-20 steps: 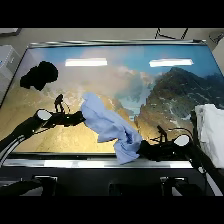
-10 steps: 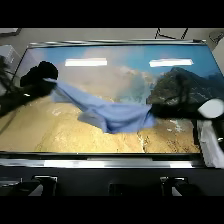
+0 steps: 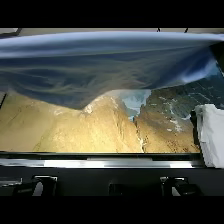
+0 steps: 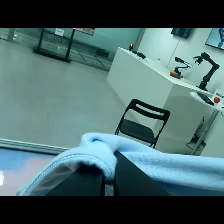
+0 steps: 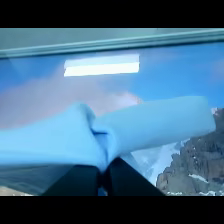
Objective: Fold the clothes and pants, and hang the long-sleeved shirts on hangers.
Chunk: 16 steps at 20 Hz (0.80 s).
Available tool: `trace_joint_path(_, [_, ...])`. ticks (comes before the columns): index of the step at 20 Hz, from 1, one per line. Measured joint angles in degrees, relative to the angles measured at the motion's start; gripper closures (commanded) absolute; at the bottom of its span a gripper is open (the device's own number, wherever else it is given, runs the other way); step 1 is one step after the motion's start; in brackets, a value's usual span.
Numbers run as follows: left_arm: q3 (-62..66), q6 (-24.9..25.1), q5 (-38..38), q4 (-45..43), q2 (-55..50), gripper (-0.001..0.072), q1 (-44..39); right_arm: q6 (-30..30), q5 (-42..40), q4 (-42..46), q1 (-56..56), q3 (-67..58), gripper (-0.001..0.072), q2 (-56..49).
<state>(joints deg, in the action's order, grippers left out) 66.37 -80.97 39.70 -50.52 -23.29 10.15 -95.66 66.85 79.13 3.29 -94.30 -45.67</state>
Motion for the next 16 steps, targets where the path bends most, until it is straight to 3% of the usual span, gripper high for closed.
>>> trace_joint_path(4, [-2.47, 0.00, 11.39, -0.57, 2.34, 0.0680, 0.61, -0.24, -0.76, 1.95, -0.02, -1.11, 0.0667, 2.16])
trace_joint_path(7, [-12.11, -0.13, 20.81, -0.63, 2.82, 0.0680, 0.72, -0.22, 4.50, 2.82, -0.02, -0.37, 0.0667, -1.18])
trace_joint_path(9, [-21.64, -0.52, 23.19, -0.20, 2.91, 0.0680, 0.74, -0.22, 6.97, 2.99, -0.02, 2.51, 0.0667, -5.81])
trace_joint_path(13, [-39.52, -1.01, 17.27, 4.42, 0.63, 0.0679, 0.76, -1.84, 2.73, -0.13, -0.02, 10.93, 0.0667, -18.64])
trace_joint_path(16, [-45.13, -1.03, 8.79, 9.33, -3.74, 0.0679, 0.76, -4.39, -2.01, -8.33, -0.04, 14.10, 0.0667, -29.66])
